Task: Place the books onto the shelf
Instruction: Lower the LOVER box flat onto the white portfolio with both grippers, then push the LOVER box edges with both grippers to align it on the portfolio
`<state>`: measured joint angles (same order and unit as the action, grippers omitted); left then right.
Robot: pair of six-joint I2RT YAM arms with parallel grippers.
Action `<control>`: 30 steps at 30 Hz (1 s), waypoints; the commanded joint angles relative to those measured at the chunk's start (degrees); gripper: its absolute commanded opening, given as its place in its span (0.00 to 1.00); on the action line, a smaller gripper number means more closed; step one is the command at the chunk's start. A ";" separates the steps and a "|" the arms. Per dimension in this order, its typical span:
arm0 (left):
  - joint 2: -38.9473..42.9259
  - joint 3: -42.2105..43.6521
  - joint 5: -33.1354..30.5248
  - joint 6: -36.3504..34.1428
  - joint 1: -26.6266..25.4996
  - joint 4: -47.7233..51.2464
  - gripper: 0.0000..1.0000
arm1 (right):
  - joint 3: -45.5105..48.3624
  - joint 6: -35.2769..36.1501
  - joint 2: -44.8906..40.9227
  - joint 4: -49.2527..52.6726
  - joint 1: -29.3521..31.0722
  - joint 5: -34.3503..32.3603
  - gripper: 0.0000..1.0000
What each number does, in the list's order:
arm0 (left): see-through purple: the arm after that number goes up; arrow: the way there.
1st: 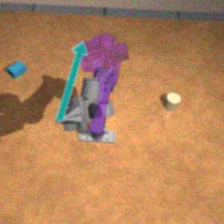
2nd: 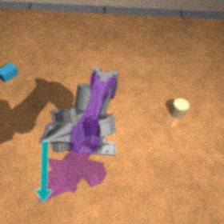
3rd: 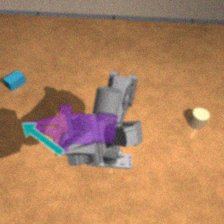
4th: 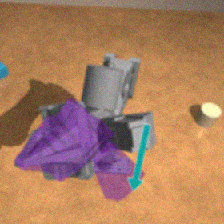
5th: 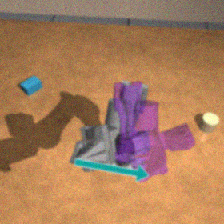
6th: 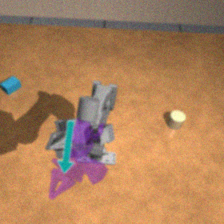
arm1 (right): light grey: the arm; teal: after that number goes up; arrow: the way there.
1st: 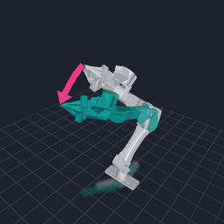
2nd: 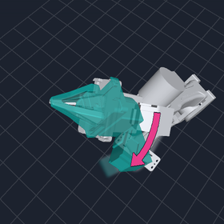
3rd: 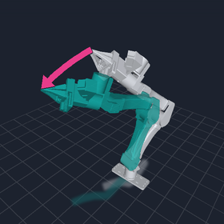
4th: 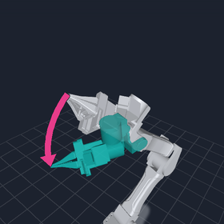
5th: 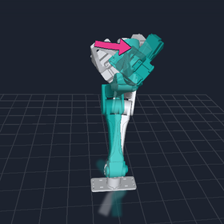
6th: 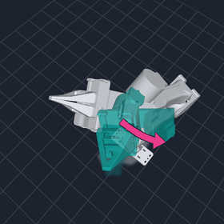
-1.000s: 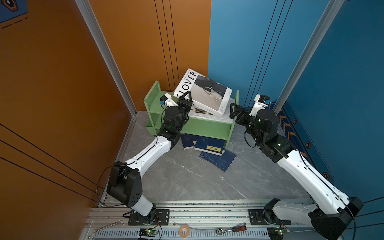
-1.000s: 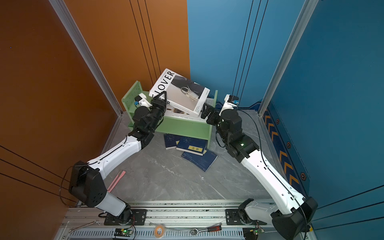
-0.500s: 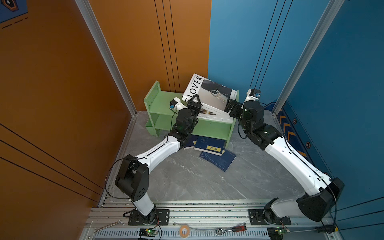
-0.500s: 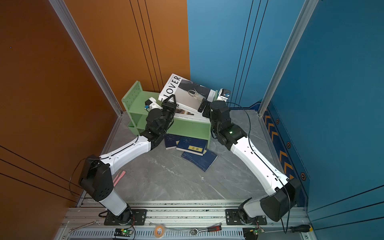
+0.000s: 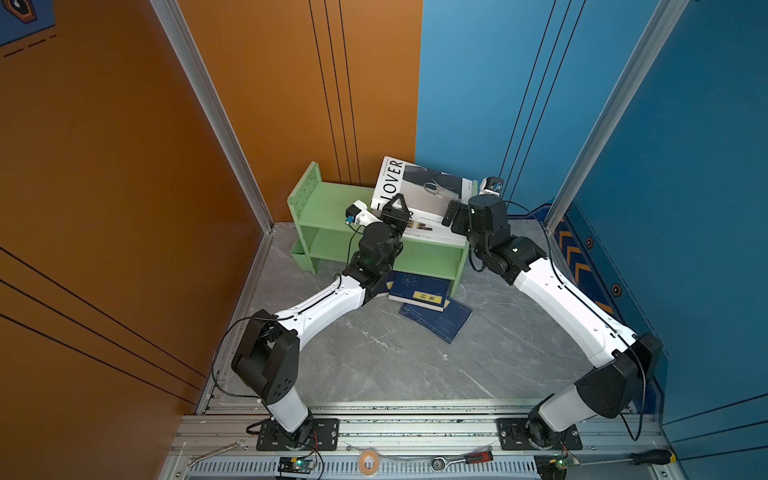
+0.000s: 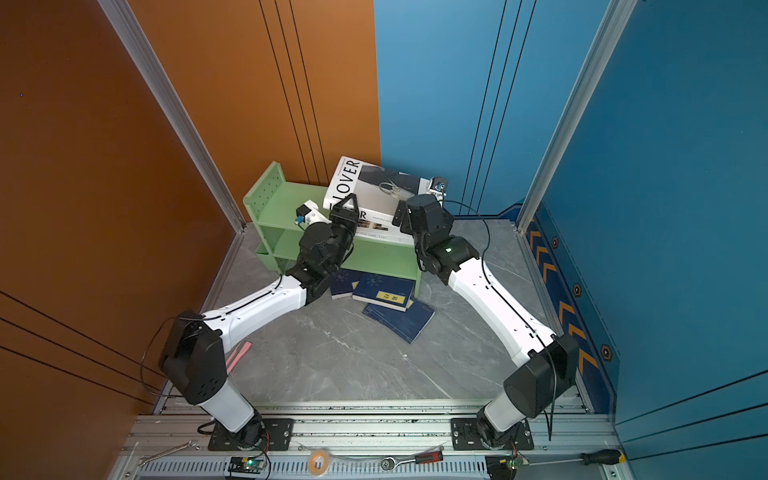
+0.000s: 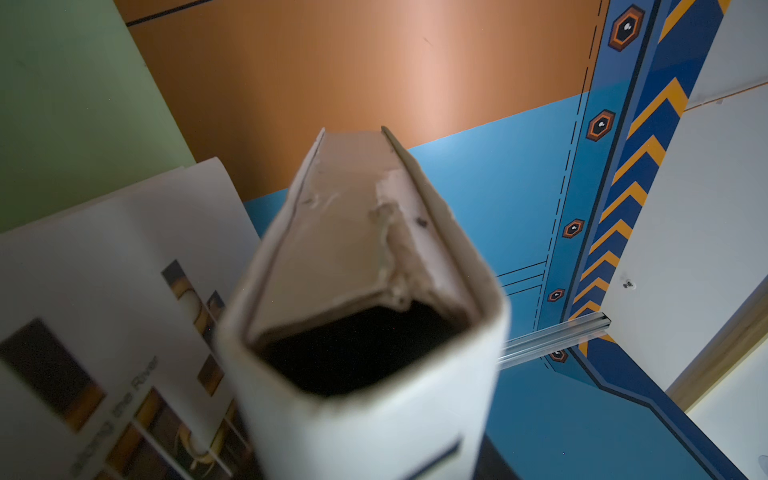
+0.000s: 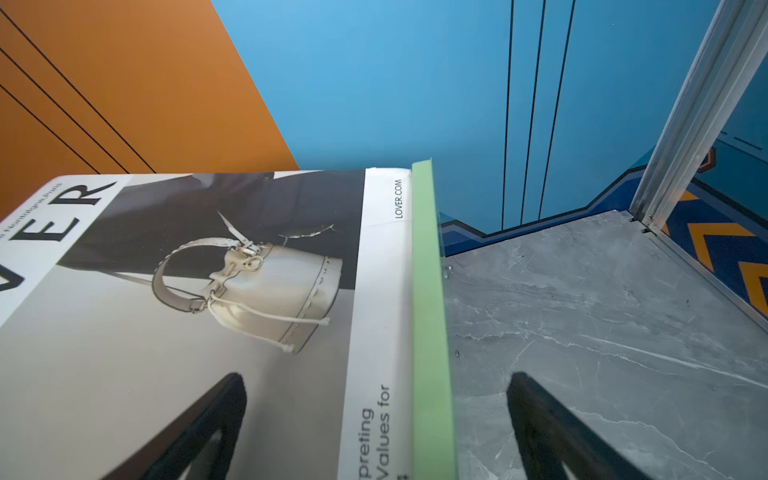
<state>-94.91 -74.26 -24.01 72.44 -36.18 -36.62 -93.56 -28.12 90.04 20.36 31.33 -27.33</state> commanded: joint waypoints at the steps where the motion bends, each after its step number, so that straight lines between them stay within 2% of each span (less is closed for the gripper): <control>1: 3.62 0.59 0.36 -1.55 -0.73 -0.21 0.49 | -2.33 0.71 0.71 4.73 -0.48 -2.19 1.00; 9: 7.62 1.98 2.08 -1.83 -0.41 4.97 0.78 | -2.00 -0.23 1.04 7.93 -1.12 -2.79 1.00; 13: 9.91 2.16 3.03 -1.99 0.02 8.96 0.85 | -1.41 -0.66 0.82 8.29 -1.32 -2.75 1.00; 15: 10.86 1.41 3.76 -2.49 0.73 12.41 0.92 | -1.08 -0.95 0.74 8.38 -1.36 -2.55 1.00; 21: 12.50 -0.38 9.22 -2.77 5.48 23.04 1.00 | -0.31 -1.58 0.91 8.45 -1.36 -1.59 1.00; 22: 12.99 -0.07 9.97 -3.38 6.51 24.45 0.99 | -0.26 -1.70 0.88 8.55 -1.36 -1.52 1.00; 27: 15.99 0.11 15.61 -8.29 13.26 31.80 0.98 | 0.13 -1.79 0.48 8.69 -1.36 -0.93 1.00; 30: 17.40 -1.41 19.25 -13.57 17.31 37.05 0.98 | 0.23 -1.67 0.24 8.86 -1.36 -0.05 1.00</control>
<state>-80.36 -73.14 -9.91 65.39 -21.34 -5.96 -94.56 -29.45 90.65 25.78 30.30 -28.34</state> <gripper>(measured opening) 0.979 0.999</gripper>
